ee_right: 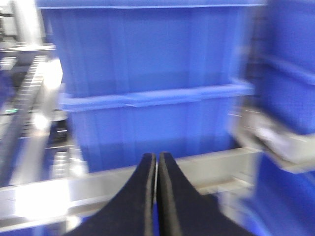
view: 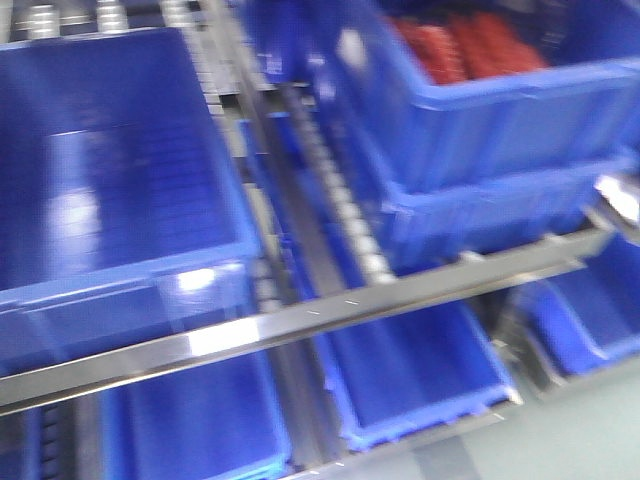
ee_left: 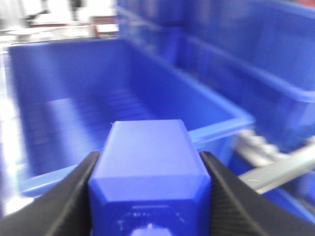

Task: Pour parts from conveyor to right shelf
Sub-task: 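Stop facing the shelf and position over an empty blue bin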

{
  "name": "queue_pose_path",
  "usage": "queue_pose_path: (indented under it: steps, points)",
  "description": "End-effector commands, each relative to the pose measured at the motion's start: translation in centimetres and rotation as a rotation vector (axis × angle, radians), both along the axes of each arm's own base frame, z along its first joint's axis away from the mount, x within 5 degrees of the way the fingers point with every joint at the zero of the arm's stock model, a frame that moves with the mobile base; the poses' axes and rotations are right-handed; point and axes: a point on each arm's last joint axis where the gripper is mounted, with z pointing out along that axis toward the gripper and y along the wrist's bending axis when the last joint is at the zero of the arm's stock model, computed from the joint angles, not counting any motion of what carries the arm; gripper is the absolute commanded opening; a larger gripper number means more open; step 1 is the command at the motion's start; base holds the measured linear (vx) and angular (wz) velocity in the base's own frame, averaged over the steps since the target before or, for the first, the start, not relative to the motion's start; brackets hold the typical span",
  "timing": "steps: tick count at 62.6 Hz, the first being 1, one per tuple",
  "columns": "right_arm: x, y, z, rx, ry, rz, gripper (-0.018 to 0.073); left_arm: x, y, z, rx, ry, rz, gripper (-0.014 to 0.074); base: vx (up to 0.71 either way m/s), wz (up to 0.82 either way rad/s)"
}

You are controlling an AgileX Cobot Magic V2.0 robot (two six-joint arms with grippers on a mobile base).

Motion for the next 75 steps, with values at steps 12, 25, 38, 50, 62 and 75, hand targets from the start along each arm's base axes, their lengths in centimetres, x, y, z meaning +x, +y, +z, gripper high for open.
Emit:
queue_pose_path:
  steps: [12,25,38,50,62,75]
  points:
    - [0.16,-0.06,0.08,-0.012,-0.045,-0.008,-0.0009,-0.32,-0.03,1.59,-0.023,-0.11,-0.016,-0.0006,0.12,0.72]
    - [0.16,-0.06,0.08,-0.012,-0.045,-0.008,-0.0009,-0.32,-0.03,1.59,-0.023,-0.11,-0.016,-0.0006,0.11,0.45]
    - [0.16,-0.06,0.08,-0.012,-0.045,-0.008,-0.0009,-0.32,-0.03,1.59,-0.023,-0.11,-0.016,-0.0006,0.1,0.2]
    - [0.16,-0.06,0.08,-0.012,-0.045,-0.008,-0.0009,-0.32,-0.03,1.59,-0.023,-0.11,-0.016,-0.0006,0.15,0.08]
    - [0.16,-0.06,0.08,-0.012,-0.045,-0.008,-0.0009,-0.32,-0.03,1.59,-0.023,-0.11,-0.016,-0.0006,0.2,-0.01]
    - [0.16,-0.06,0.08,-0.012,-0.045,-0.008,-0.0009,-0.32,-0.03,1.59,-0.023,-0.11,-0.016,-0.0006,0.19,0.0]
